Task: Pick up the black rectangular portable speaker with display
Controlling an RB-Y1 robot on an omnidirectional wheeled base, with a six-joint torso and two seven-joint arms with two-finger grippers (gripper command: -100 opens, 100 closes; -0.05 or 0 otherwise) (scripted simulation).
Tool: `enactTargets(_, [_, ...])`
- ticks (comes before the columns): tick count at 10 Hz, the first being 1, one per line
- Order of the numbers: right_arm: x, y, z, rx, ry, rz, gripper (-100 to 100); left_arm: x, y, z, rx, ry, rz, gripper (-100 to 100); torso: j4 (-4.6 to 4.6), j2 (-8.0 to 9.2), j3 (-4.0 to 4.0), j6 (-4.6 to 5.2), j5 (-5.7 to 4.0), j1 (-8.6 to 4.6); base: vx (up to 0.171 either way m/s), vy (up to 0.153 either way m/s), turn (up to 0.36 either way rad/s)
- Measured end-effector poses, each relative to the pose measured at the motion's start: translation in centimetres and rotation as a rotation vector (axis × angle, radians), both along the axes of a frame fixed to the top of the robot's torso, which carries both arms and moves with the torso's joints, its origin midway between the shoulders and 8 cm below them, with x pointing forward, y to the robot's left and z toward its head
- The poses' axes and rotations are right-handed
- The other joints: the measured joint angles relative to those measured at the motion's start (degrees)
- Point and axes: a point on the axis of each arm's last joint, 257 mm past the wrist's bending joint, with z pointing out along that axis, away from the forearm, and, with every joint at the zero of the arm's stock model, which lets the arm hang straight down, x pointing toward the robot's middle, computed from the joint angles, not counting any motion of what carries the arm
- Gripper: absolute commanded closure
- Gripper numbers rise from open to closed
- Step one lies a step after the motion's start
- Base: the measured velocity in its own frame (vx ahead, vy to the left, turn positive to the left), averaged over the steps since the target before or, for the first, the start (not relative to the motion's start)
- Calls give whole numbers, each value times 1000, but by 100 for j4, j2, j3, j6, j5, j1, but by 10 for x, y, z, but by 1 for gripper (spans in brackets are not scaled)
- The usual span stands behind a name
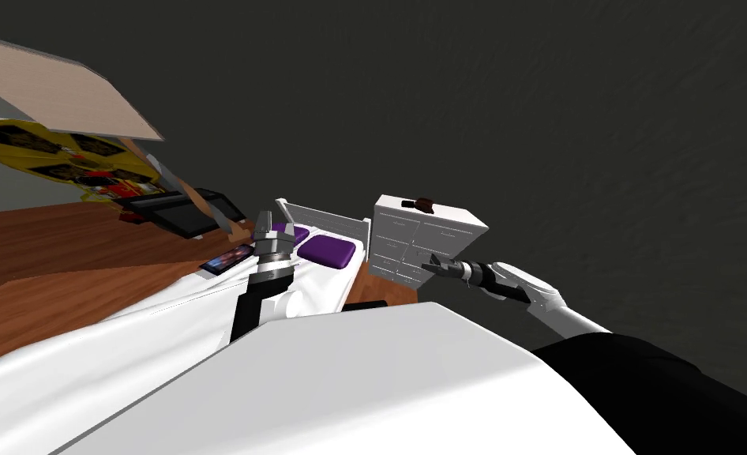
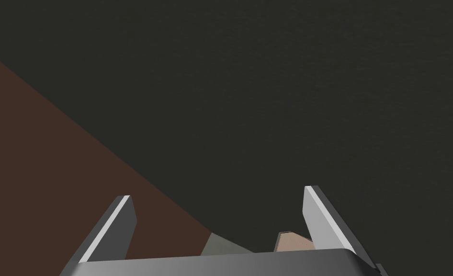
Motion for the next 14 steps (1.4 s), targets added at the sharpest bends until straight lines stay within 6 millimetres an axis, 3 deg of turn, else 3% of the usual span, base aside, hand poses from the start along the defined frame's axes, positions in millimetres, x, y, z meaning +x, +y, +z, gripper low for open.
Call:
enactTargets(7, [-1,-63,-32,-265,124,34,-100,0,0,0,0,0,0,0,-2,-3,-3,-5,0,4,-16,27,109])
enactTargets(14, [-3,-133,-35,-515,242,43,-100,0,0,0,0,0,0,0,-1,-4,-3,0,1,3,-12,23,100])
